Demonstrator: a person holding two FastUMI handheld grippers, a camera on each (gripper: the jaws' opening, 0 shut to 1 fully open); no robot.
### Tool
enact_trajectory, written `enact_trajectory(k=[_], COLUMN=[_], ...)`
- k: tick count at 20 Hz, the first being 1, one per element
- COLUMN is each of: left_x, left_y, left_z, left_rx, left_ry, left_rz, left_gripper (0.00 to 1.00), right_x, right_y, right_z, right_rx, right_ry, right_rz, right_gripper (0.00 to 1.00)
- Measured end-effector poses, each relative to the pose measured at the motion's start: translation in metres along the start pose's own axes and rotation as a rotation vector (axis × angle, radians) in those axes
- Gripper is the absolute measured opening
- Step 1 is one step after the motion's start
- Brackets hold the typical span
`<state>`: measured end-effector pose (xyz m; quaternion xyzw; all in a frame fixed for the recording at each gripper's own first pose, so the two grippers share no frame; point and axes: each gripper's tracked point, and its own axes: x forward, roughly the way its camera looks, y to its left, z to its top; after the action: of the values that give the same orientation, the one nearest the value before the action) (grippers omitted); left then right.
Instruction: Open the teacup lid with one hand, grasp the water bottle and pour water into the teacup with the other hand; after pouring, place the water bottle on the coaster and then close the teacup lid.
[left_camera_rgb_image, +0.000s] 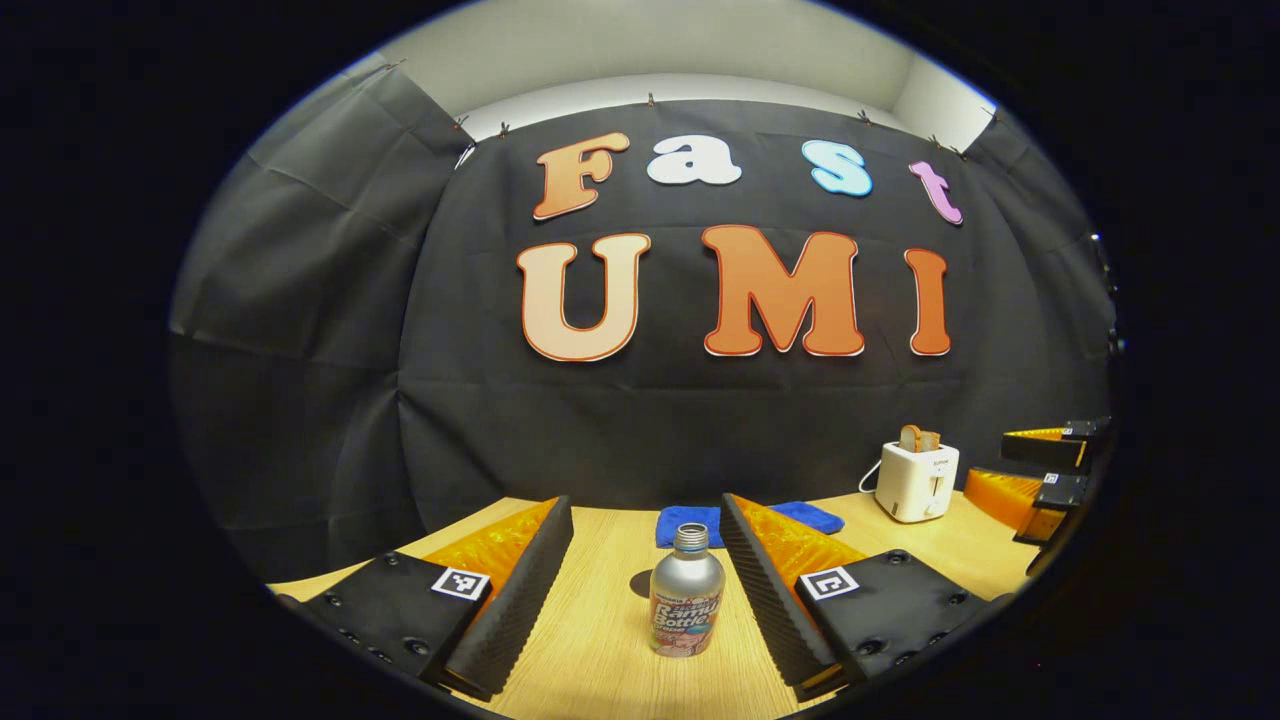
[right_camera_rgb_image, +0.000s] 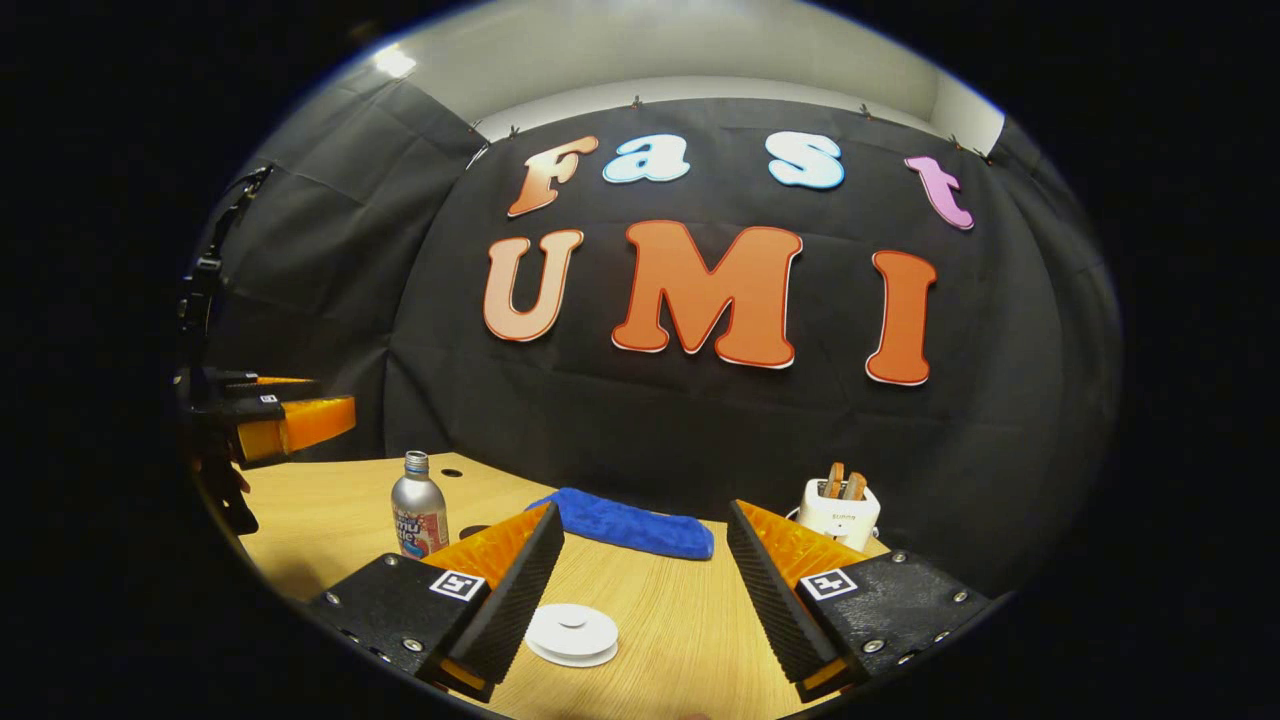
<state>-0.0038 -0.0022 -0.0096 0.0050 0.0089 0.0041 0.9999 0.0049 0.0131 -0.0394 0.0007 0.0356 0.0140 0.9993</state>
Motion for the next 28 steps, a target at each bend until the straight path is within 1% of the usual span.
enact_trajectory(k=[4,6,8,9,11,12,13,14,17,18,19,20,21,22,24,25,26,27,28], left_x=[-0.002,-0.003,-0.004,-0.004,-0.005,-0.005,-0.005,-0.005,-0.005,-0.004,-0.004,-0.004,-0.004,-0.003,-0.003,-0.003,-0.002,-0.002,-0.003], left_y=[-0.002,-0.002,-0.001,0.000,0.000,0.000,0.000,0.000,0.003,0.003,0.004,0.004,0.005,0.006,0.006,0.006,0.008,0.008,0.008], left_z=[-0.004,-0.006,-0.007,-0.007,-0.010,-0.011,-0.012,-0.015,-0.017,-0.017,-0.016,-0.018,-0.018,-0.019,-0.022,-0.022,-0.021,-0.021,-0.022], left_rx=[0.009,0.009,0.012,0.013,0.016,0.018,0.020,0.022,0.018,0.018,0.018,0.017,0.016,0.014,0.010,0.009,0.007,0.007,0.006], left_ry=[0.006,0.009,0.012,0.013,0.017,0.021,0.025,0.029,0.034,0.034,0.034,0.033,0.034,0.035,0.039,0.041,0.042,0.042,0.041], left_rz=[-0.010,-0.011,-0.009,-0.007,-0.006,-0.006,-0.006,-0.006,-0.002,0.000,0.001,0.000,0.001,0.001,0.000,0.000,0.002,0.004,0.006], left_gripper=[0.98,0.98,0.97,0.97,1.00,0.94,0.97,1.00,1.00,0.97,1.00,1.00,0.97,1.00,1.00,1.00,1.00,1.00,1.00], right_x=[0.009,0.014,0.017,0.020,0.024,0.024,0.027,0.028,0.035,0.037,0.041,0.042,0.044,0.045,0.047,0.049,0.050,0.050,0.050], right_y=[0.009,0.012,0.021,0.026,0.036,0.037,0.040,0.043,0.055,0.057,0.056,0.055,0.056,0.059,0.064,0.067,0.067,0.067,0.070], right_z=[-0.032,-0.047,-0.064,-0.074,-0.093,-0.101,-0.107,-0.114,-0.124,-0.127,-0.133,-0.138,-0.140,-0.141,-0.147,-0.145,-0.145,-0.146,-0.145], right_rx=[0.033,0.036,0.039,0.042,0.041,0.039,0.037,0.037,0.057,0.064,0.065,0.061,0.056,0.053,0.055,0.061,0.061,0.060,0.061], right_ry=[0.077,0.110,0.148,0.176,0.224,0.241,0.259,0.276,0.303,0.317,0.336,0.351,0.355,0.362,0.380,0.377,0.378,0.381,0.384], right_rz=[0.028,0.033,0.055,0.069,0.091,0.094,0.098,0.104,0.143,0.147,0.135,0.131,0.134,0.139,0.147,0.152,0.152,0.156,0.161], right_gripper=[0.99,0.99,0.99,0.96,0.94,0.92,0.87,0.85,0.79,0.76,0.73,0.73,0.73,0.70,0.71,0.63,0.61,0.54,0.51])
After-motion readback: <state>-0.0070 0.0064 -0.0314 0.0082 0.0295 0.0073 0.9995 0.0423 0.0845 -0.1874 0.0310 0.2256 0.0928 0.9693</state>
